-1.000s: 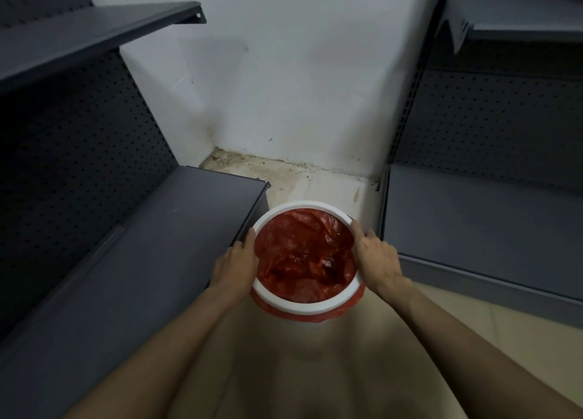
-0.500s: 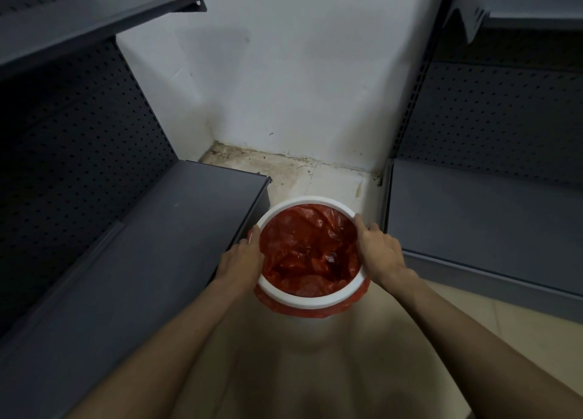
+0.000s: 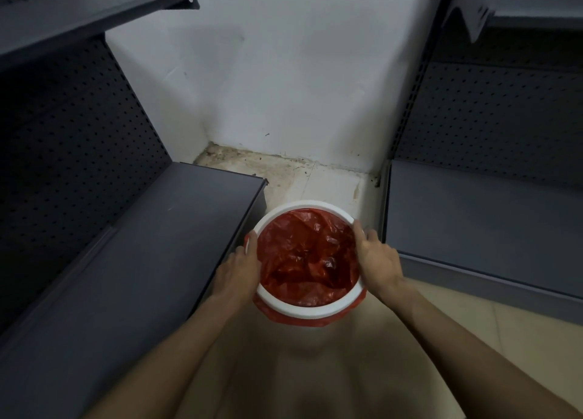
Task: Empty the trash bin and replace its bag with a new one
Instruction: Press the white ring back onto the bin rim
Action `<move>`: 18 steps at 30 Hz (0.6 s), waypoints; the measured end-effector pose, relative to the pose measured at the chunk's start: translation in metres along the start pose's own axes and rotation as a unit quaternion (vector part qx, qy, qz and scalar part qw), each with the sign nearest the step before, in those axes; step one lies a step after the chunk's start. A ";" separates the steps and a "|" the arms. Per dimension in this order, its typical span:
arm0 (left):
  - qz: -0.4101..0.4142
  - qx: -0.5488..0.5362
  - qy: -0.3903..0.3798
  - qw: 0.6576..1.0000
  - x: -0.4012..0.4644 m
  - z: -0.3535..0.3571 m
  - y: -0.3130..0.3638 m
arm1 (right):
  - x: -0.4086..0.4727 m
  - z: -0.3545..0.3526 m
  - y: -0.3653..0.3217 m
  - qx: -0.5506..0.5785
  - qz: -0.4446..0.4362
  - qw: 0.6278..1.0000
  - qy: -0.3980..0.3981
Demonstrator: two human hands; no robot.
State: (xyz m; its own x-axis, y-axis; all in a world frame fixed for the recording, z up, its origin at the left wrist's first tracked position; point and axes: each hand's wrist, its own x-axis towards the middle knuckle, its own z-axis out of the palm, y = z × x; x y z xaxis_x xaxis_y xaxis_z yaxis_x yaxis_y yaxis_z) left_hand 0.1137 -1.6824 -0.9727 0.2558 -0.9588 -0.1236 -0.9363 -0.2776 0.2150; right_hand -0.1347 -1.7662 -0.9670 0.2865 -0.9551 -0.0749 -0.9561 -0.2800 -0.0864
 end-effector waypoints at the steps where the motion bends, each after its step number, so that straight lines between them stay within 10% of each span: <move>1: 0.001 0.002 0.002 1.000 0.000 0.000 0.001 | 0.000 0.000 0.000 0.001 0.001 1.000 0.001; 18: 0.006 0.047 0.026 0.999 0.001 -0.001 0.003 | -0.005 -0.003 0.000 0.042 -0.003 0.999 -0.009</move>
State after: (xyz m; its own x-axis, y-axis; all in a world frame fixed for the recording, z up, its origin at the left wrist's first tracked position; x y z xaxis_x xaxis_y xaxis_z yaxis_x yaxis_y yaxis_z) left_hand 0.1113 -1.6847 -0.9711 0.2538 -0.9647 -0.0699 -0.9574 -0.2609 0.1239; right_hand -0.1364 -1.7620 -0.9634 0.2946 -0.9511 -0.0926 -0.9458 -0.2764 -0.1705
